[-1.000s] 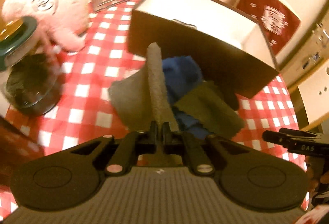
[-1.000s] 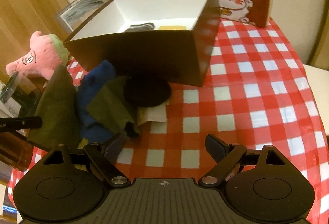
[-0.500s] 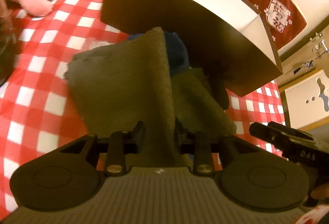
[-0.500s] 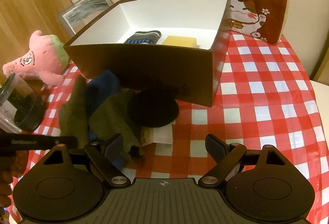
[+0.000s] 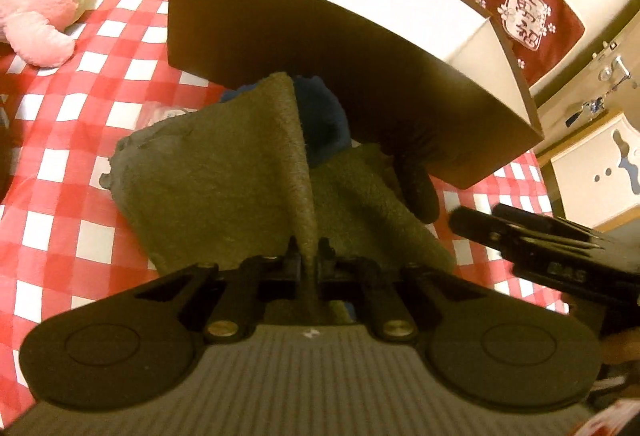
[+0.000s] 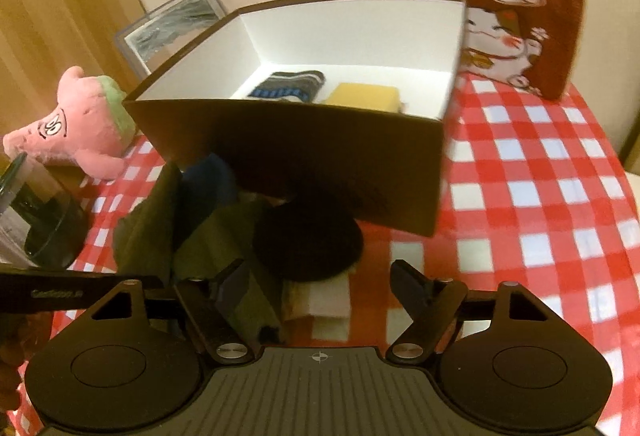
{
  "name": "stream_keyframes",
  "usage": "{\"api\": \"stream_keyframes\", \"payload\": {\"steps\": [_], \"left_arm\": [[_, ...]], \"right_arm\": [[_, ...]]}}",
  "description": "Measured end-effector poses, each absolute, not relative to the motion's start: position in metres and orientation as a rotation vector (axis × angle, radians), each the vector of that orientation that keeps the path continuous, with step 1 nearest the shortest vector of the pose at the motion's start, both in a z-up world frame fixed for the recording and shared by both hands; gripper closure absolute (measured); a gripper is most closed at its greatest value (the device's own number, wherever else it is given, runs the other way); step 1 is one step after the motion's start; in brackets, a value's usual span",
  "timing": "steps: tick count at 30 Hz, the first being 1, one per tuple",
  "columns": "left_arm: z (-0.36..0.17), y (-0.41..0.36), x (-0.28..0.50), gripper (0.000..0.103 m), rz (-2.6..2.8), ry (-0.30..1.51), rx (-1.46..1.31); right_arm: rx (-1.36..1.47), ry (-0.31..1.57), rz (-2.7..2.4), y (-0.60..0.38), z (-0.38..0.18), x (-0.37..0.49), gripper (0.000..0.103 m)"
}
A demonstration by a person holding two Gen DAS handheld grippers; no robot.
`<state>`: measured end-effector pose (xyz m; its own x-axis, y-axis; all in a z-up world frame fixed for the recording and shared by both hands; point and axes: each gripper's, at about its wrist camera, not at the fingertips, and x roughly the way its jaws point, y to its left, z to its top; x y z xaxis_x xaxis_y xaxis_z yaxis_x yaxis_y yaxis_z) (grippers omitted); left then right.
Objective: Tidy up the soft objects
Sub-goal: 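Grasp the olive-green cloth with the left gripper while the right gripper grasps the black hair tie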
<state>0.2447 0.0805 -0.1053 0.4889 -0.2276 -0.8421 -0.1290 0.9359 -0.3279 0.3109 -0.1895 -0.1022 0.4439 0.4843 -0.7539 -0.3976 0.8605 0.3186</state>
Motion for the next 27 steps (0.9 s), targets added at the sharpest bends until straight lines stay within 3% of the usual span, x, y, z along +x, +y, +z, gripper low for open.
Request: {"api": "stream_keyframes", "payload": {"steps": [14,17,22,27], "left_arm": [[-0.107,0.081,0.250,0.098,-0.071,1.076,-0.370],[-0.108,0.080,0.252,0.098,-0.072,1.080,-0.366],[-0.107,0.079,0.251,0.098,-0.075,1.077,-0.354],[-0.100,0.079,0.245,0.098,-0.078,1.054,-0.326]], "right_arm": [[-0.180,0.904,0.628,-0.134,-0.132,0.312,0.040],[-0.234,0.886,0.604,-0.130,-0.138,0.312,0.056],[-0.208,0.834,0.622,-0.144,-0.130,0.310,0.071],[-0.110,0.808,0.583,-0.172,-0.113,0.311,0.094]]}}
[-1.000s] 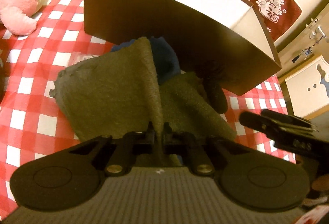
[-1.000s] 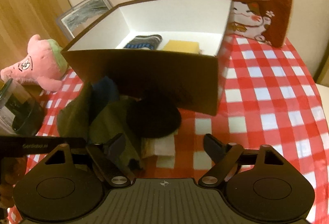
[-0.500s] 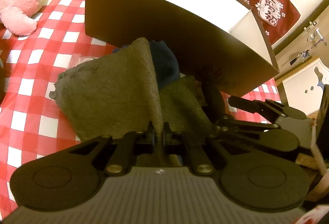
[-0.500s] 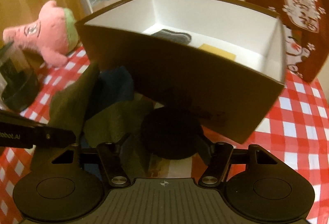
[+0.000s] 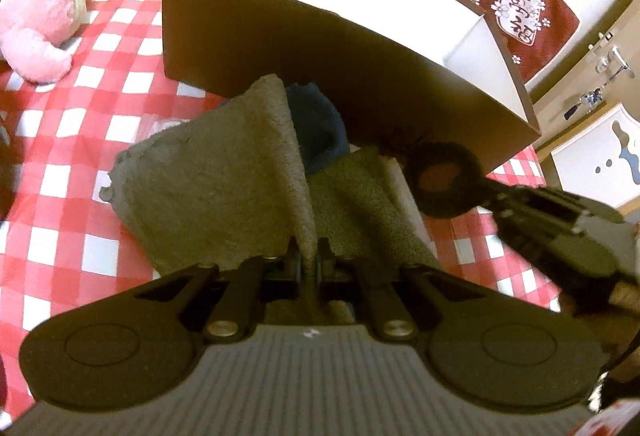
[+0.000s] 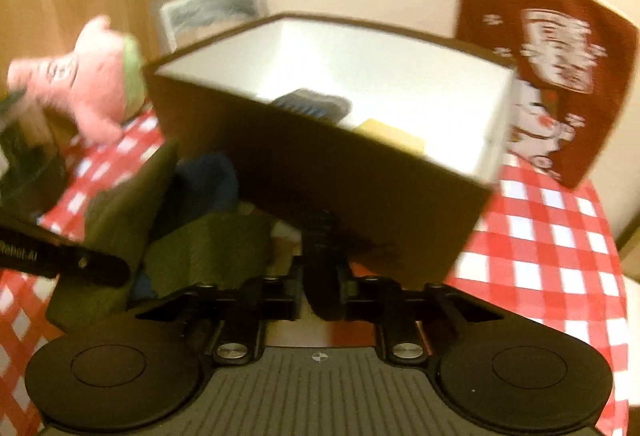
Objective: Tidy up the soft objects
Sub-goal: 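Grasp the olive-green cloth with the left gripper while the right gripper grasps the black hair tie, then lift the green cloth and hair tie with both grippers over the box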
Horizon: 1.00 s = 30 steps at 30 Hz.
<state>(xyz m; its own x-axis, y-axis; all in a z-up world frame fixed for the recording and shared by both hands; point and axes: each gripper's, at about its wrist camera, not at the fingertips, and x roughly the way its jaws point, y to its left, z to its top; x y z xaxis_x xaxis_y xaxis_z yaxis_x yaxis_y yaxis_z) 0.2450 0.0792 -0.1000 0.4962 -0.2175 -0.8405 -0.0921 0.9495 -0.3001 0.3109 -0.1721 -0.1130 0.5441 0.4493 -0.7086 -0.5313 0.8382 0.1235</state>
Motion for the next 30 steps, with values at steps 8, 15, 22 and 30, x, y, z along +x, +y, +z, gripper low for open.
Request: {"api": "stream_keyframes", "payload": {"steps": [8,15,22,30], "left_arm": [[-0.081,0.087,0.228,0.099,-0.052,1.008,-0.287],[-0.056,0.107,0.199,0.099,-0.008,0.950,-0.282],[-0.026,0.128,0.170,0.099,0.031,0.889,-0.288],[0.003,0.131,0.156,0.099,0.026,0.843,-0.242]], "right_arm": [[0.002,0.797,0.543,-0.206,-0.086,0.308,0.094],[0.040,0.803,0.529,-0.223,-0.068,0.293,0.094],[0.053,0.797,0.524,-0.231,-0.056,0.282,0.094],[0.059,0.774,0.545,-0.235,-0.040,0.276,0.094]]}}
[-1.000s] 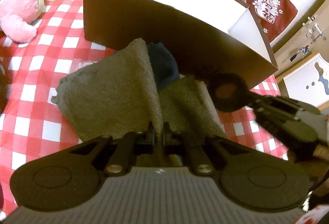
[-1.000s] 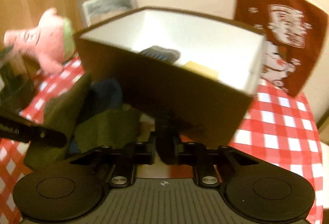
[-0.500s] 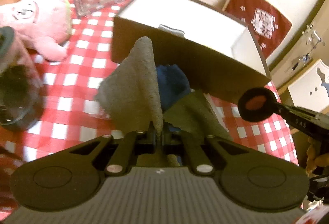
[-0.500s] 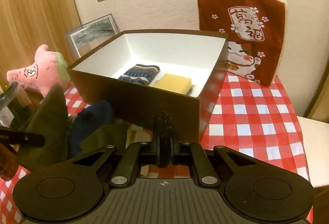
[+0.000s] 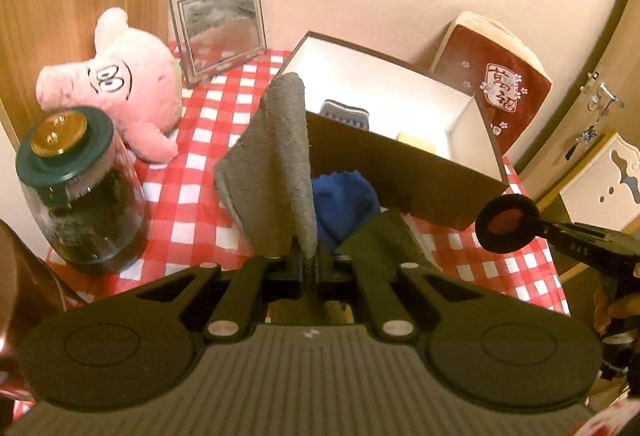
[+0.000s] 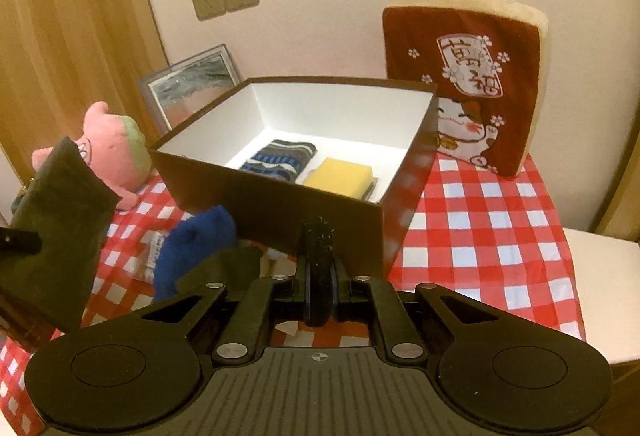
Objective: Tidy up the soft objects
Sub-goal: 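Lift the green cloth and hair tie with both grippers over the box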
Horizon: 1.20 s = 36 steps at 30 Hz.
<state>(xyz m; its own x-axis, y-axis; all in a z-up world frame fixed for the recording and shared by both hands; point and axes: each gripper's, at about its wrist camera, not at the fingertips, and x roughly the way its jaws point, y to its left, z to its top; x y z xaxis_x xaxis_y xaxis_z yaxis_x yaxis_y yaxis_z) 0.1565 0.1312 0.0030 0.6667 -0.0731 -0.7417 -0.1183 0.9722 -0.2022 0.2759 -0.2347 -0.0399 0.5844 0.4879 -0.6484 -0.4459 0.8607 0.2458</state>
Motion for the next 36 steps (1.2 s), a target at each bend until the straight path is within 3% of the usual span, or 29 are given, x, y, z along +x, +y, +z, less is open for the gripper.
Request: {"api": "stream_keyframes", "payload": {"steps": [23,36], "left_arm": [[0.080,0.103,0.235,0.099,-0.078,0.643,-0.122],[0.078,0.094,0.327,0.099,-0.115,0.679,-0.066]], "right_arm": [[0.049,0.649,0.576,-0.235,0.016,0.314,0.094],[0.028,0.615,0.577,-0.215,0.028,0.368,0.094]]}}
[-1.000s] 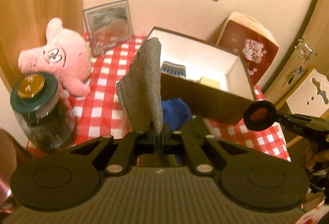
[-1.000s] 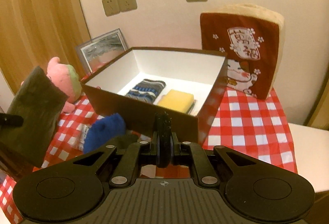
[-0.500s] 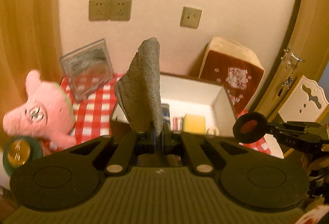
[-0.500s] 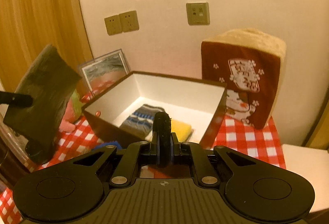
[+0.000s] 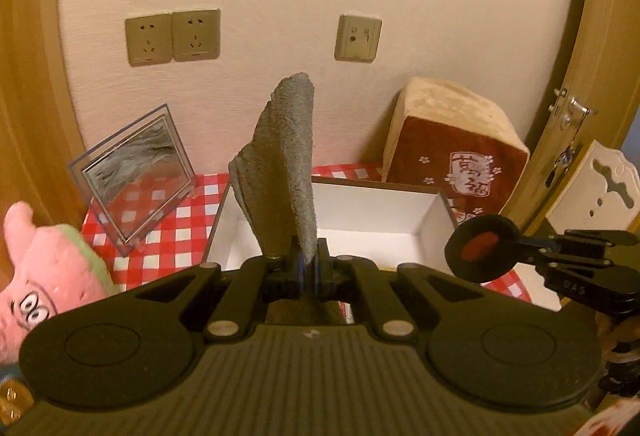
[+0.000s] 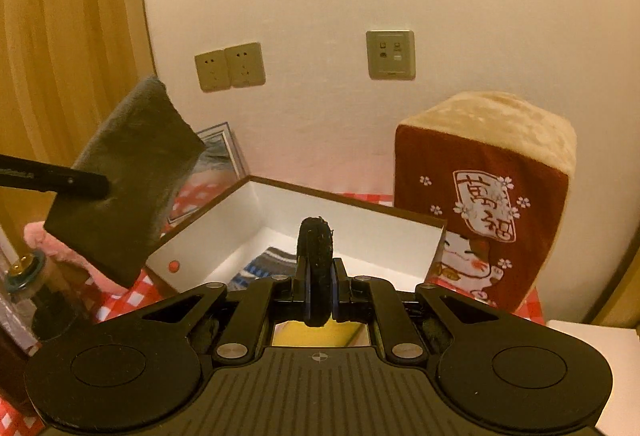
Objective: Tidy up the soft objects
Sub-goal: 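Lift the green cloth and hair tie with both grippers over the box, then lower the cloth and hair tie into the box and open both grippers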
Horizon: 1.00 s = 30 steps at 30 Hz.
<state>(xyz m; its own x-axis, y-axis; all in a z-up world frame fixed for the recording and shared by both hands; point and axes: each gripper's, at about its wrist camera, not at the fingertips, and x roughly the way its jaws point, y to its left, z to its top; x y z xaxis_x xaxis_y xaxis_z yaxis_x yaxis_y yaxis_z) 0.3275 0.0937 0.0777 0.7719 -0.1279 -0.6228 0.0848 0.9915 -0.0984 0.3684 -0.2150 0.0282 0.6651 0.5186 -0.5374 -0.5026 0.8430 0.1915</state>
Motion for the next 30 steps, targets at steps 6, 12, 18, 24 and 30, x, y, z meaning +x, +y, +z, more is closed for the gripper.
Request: {"api": "stream_keyframes", "payload": {"steps": [6,12,18,24,30], "left_arm": [[0.060,0.095,0.370,0.099,-0.111,0.727,-0.023],[0.041,0.097,0.407,0.099,-0.102,0.773,0.021],[0.017,0.096,0.432,0.099,-0.098,0.825,0.065],[-0.013,0.094,0.446,0.086,-0.100,0.890,0.117],[-0.025,0.101,0.448,0.084,-0.098,0.938,0.071]], "right_arm": [[0.025,0.634,0.555,-0.213,0.018,0.392,0.094],[0.024,0.658,0.532,-0.210,0.007,0.413,0.094],[0.025,0.684,0.511,-0.209,-0.004,0.426,0.094],[0.018,0.708,0.497,-0.205,-0.015,0.436,0.094],[0.010,0.725,0.497,-0.200,-0.022,0.442,0.094]]}}
